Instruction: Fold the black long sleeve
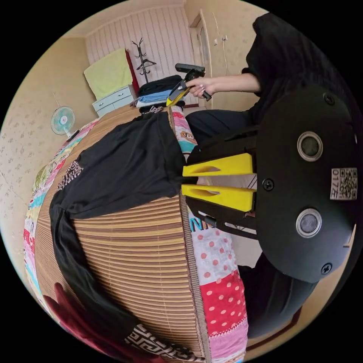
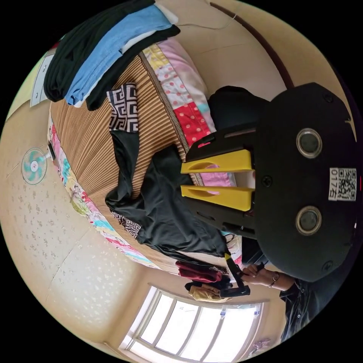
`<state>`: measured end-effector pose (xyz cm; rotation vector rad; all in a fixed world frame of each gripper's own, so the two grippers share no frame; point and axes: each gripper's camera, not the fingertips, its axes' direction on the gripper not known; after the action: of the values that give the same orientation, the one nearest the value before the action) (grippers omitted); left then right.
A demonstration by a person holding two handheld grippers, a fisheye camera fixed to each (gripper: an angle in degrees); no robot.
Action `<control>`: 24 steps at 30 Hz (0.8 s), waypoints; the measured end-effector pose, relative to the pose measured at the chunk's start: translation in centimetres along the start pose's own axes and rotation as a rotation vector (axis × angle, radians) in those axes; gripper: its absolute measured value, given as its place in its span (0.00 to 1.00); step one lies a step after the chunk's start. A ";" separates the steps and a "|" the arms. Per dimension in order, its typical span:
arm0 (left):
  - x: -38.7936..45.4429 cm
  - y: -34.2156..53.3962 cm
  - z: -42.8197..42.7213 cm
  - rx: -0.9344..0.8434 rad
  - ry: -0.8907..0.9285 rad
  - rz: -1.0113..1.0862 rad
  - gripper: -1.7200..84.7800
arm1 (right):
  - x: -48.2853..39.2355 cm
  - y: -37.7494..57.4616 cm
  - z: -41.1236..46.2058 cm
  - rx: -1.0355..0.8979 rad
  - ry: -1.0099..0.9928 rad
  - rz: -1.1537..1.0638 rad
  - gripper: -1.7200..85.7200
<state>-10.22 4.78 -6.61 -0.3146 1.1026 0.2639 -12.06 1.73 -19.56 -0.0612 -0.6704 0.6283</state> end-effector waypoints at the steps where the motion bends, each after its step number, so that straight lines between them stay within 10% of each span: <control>1: 0.0 0.7 -0.8 0.006 0.005 0.022 0.07 | 0.1 -0.3 -0.8 -0.001 -0.009 -0.021 0.08; 5: -3.7 7.1 -2.8 -0.052 -0.236 -0.153 0.07 | 0.2 -0.8 -2.1 -0.040 0.010 -0.121 0.08; 13: -6.1 9.2 -7.4 0.189 -0.115 -0.223 0.12 | 0.6 0.0 2.4 -0.346 0.020 -0.249 0.12; 24: -2.8 7.0 -1.4 -0.325 -0.199 -0.092 0.07 | 3.1 3.5 -5.2 -0.530 0.175 -0.478 0.06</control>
<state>-15.14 10.59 -5.50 -0.6137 0.8449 0.3851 -8.92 7.03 -22.79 -0.4310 -0.6368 -0.0259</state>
